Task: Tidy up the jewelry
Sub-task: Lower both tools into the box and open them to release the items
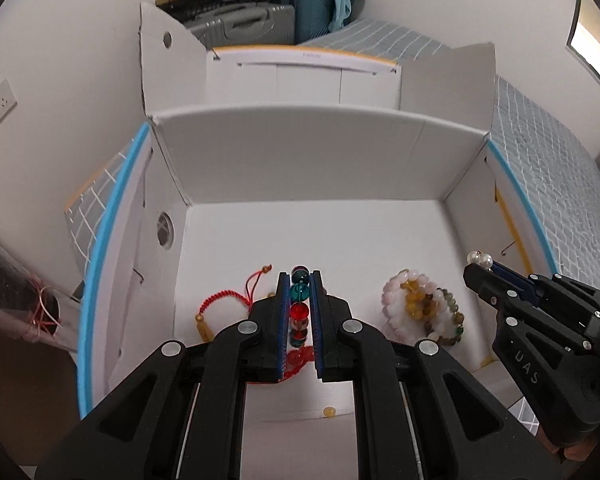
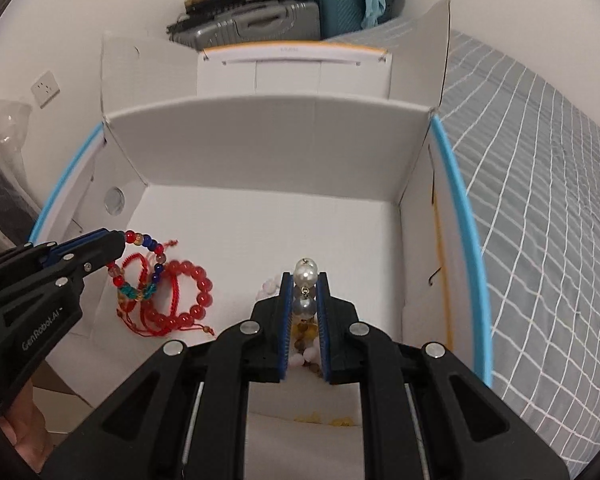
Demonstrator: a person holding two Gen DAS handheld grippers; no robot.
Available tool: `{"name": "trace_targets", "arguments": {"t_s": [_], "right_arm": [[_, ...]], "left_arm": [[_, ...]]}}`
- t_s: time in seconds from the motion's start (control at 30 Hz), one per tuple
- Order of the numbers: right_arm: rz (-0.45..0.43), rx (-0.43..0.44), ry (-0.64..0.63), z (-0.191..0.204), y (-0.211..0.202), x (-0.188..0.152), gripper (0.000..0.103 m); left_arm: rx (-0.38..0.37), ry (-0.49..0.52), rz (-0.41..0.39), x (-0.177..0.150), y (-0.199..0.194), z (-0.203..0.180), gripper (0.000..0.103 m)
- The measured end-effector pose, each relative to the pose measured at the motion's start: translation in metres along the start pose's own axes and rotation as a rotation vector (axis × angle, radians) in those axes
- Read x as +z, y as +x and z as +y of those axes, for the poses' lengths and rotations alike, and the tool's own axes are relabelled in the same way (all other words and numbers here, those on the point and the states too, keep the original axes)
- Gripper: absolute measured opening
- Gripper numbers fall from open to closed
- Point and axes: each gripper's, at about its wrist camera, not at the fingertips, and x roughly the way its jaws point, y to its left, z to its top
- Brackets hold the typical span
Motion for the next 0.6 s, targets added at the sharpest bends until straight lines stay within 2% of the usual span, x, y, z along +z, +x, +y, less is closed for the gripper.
{"name": "trace_targets", "arguments": {"t_s": [0.23,0.57,0.6], "right_arm": [[0.055,-0.001,0.012,-0.003,0.012,-0.005,0.011],[0.06,-0.022,0.011,0.0,0.016,-0.005,0.013],[0.064,-0.024,0.015,-0.001,0.016,-0.005,0.016]], "left_arm": [[0.005,0.002,0.023,-0.001,0.01,-0.002,0.009],[0.012,0.006,0.042,-0.005,0.016,-0.003,0.012],[0.012,0.004,0.042,-0.005,0.015,-0.002,0.012]]}}
